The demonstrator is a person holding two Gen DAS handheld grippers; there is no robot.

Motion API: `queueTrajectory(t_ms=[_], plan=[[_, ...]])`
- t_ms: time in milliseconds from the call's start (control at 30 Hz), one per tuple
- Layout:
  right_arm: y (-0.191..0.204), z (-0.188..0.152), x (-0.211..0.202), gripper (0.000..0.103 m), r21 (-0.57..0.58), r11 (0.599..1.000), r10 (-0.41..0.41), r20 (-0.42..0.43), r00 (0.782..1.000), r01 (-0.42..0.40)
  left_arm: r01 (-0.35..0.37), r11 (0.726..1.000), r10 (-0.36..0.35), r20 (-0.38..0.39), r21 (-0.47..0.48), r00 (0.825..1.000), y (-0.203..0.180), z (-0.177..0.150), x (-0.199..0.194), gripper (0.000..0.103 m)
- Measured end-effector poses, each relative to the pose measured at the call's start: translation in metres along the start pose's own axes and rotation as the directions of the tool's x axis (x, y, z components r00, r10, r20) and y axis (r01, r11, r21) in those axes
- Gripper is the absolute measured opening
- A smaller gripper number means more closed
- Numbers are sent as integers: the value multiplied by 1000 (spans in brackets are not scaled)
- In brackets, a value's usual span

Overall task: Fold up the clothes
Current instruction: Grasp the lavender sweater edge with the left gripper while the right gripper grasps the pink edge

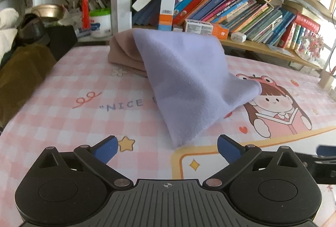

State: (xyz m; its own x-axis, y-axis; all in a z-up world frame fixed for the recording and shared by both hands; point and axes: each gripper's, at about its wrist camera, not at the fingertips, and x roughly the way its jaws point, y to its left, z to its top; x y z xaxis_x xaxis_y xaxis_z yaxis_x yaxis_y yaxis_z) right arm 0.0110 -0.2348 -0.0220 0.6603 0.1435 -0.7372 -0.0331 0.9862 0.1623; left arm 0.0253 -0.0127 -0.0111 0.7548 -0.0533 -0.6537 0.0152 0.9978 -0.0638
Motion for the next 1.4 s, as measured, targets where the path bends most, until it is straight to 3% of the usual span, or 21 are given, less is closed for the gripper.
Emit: queueTrajectory(t_ms=[267, 467, 633, 867, 967, 1067, 1233, 1400], plan=[[-24, -14, -12, 103, 55, 997, -46, -21, 999, 47, 44, 999, -45, 61, 18, 997, -14, -1, 12, 102], [-40, -18, -18, 103, 94, 995, -26, 14, 1000, 24, -18, 999, 16, 61, 33, 998, -21, 2, 23, 102], [-47, -13, -18, 103, 84, 993, 78, 20, 997, -80, -74, 996, 71, 59, 45, 996, -28, 4, 33, 102], [-55, -1, -19, 103, 55, 958, 279, 23, 960, -280, -151, 982, 148, 40, 112, 988, -56, 12, 53, 102], [-66, 5, -20, 103, 55, 967, 250, -1, 968, -250, -162, 977, 159, 34, 142, 987, -71, 12, 58, 102], [-88, 7, -18, 103, 117, 966, 234, -37, 971, -229, -219, 962, 216, 40, 161, 976, -82, 13, 64, 102], [-130, 1, -15, 103, 271, 929, 287, -96, 953, -253, -257, 957, 260, -3, 137, 966, -82, 22, 78, 102], [-155, -2, -18, 103, 320, 907, 319, -96, 943, -274, -275, 952, 283, -37, 134, 959, -83, 24, 91, 98]])
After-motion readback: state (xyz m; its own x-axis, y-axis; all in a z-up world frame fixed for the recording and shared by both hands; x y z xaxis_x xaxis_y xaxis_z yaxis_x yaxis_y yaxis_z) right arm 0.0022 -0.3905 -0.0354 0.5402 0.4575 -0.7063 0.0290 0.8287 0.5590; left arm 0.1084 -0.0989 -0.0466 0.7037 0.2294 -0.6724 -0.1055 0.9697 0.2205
